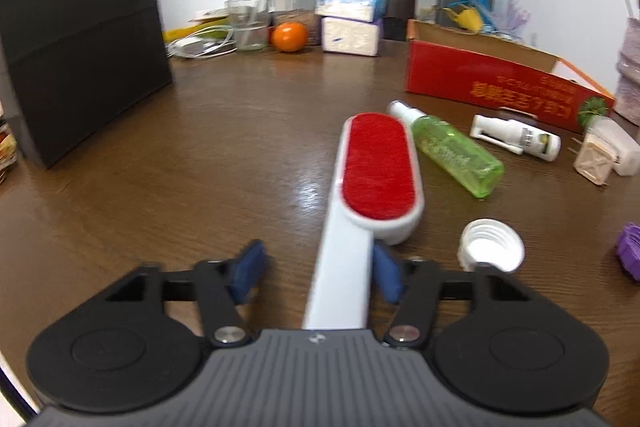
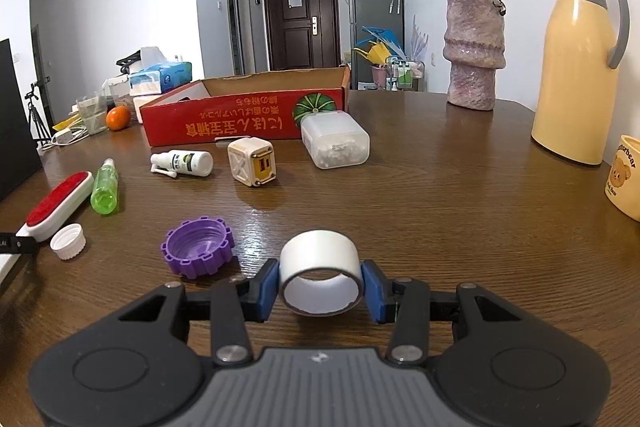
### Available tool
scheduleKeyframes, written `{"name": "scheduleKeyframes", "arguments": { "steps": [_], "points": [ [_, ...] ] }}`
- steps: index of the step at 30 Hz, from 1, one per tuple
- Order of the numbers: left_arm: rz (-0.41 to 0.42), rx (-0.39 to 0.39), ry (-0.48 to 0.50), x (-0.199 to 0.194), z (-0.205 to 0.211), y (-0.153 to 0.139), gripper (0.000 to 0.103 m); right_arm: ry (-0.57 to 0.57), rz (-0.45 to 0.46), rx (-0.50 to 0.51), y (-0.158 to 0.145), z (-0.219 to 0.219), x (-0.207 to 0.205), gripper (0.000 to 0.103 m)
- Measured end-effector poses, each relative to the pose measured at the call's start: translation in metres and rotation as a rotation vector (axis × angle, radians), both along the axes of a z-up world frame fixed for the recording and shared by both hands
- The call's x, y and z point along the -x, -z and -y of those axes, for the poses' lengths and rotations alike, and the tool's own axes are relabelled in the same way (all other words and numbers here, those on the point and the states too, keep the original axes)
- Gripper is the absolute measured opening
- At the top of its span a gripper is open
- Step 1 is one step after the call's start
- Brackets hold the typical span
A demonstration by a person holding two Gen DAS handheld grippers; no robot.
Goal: Organize rigid objects
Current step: 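Close the left gripper on the lint brush handle while the right gripper holds the tape roll, then lift the lint brush with the left gripper while the right gripper lifts the tape roll toward the box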
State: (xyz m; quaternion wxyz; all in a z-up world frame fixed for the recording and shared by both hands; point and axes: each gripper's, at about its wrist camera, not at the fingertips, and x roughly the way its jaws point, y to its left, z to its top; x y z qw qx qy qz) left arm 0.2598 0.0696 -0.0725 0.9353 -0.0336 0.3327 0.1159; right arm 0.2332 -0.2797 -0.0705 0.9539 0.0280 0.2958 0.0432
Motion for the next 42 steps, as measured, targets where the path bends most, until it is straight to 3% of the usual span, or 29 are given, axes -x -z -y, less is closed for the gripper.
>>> {"name": "scheduleKeyframes", "arguments": {
  "steps": [2, 7, 42],
  "points": [
    [0.006, 0.006, 0.026, -0.001, 0.002, -0.001, 0.031, -0.005, -0.002, 0.002, 0.0, -0.002, -0.001, 0.043],
    [0.025, 0.055, 0.018, -0.002, -0.005, -0.002, 0.026, -0.018, -0.009, 0.006, 0.001, -0.008, -0.004, 0.043],
    [0.179, 0.089, 0.066, 0.0, -0.016, -0.055, 0.026, -0.061, 0.057, 0.014, -0.035, -0.051, -0.021, 0.043]
  ]
}}
